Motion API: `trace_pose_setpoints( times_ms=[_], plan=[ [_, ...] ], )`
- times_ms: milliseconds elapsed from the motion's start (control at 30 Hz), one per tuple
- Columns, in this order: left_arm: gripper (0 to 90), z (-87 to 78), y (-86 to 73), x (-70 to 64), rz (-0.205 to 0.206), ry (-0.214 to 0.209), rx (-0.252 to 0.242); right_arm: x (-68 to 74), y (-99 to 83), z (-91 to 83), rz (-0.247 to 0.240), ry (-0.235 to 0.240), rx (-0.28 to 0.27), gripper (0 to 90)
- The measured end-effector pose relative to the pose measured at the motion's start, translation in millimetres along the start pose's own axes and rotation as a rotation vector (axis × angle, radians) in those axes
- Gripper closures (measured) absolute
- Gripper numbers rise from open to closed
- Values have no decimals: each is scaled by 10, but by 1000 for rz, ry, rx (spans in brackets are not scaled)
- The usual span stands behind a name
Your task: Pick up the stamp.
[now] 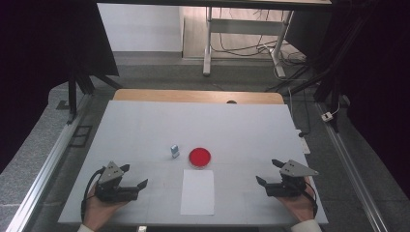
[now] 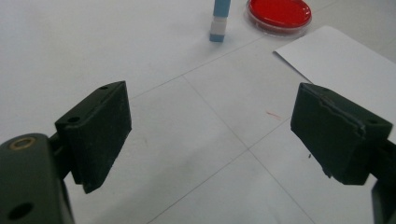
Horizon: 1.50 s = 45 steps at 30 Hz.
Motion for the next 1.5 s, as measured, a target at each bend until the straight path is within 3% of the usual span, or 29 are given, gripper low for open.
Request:
trace_pose_setpoints(
  times_ms=[600, 1133, 1500],
  plan=[
    [115, -12, 20, -48, 42, -5, -12, 6, -1, -6, 5, 34, 33, 160],
    [154, -55, 115, -120, 56, 1, -35, 40, -19, -14, -5, 18, 26, 191],
    [171, -39, 248, -138, 58, -18, -35, 50, -5, -27, -8, 10, 23, 207]
  ],
)
Point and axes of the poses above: each handheld gripper's, and its own axes: z roughly forward along the jaws, y roughly out of its top, x roughly to its left, the point moved 1 cm from there along z, roughly forward along the jaws, and after that the axes turned 12 degrees about -z, right-handed, at the moved point
